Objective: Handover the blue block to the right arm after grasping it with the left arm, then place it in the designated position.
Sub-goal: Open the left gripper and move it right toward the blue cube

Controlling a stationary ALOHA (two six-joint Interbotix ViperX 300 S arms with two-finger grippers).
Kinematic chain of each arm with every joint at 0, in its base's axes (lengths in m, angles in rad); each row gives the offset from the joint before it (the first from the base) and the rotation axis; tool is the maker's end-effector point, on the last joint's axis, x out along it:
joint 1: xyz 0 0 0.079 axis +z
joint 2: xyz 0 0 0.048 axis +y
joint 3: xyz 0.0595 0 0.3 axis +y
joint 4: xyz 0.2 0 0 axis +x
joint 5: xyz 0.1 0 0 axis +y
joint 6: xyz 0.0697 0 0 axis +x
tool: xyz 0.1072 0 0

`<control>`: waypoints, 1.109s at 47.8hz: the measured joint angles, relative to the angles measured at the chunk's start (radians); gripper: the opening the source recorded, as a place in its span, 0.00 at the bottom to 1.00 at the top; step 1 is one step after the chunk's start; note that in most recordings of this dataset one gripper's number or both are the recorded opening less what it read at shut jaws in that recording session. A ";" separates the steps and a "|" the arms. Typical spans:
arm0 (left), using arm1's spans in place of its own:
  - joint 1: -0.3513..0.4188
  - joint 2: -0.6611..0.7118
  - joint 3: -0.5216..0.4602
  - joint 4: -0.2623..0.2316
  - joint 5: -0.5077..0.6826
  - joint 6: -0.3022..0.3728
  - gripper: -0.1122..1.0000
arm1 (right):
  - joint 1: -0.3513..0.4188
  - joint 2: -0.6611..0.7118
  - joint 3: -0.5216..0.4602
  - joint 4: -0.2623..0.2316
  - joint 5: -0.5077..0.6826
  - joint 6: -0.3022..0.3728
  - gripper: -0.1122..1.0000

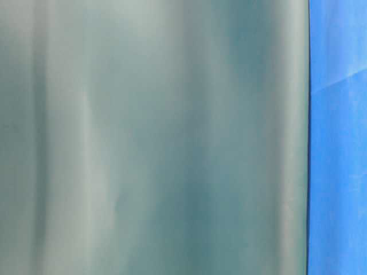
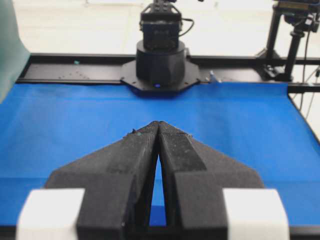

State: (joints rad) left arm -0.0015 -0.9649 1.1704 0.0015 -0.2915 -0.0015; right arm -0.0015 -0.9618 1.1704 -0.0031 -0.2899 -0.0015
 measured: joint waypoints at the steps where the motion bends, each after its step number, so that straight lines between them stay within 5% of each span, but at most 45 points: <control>1: -0.002 0.000 0.000 0.000 0.002 0.000 0.10 | 0.000 0.000 0.000 0.000 0.000 0.000 0.10; 26: -0.002 -0.002 0.000 0.002 0.015 0.015 0.11 | 0.000 0.028 -0.023 0.003 0.072 0.020 0.10; 31: 0.000 -0.002 -0.002 0.000 0.012 0.015 0.19 | 0.000 0.028 -0.023 0.003 0.072 0.029 0.26; 44: 0.000 -0.002 -0.002 0.002 0.002 0.003 0.86 | 0.000 0.028 -0.023 0.003 0.074 0.043 0.91; 53: 0.000 0.003 0.000 0.002 0.000 0.000 0.91 | -0.002 0.029 -0.025 0.003 0.074 0.043 0.97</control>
State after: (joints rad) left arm -0.0015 -0.9618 1.1704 0.0031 -0.2915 -0.0015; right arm -0.0031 -0.9327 1.1459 0.0000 -0.2163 0.0414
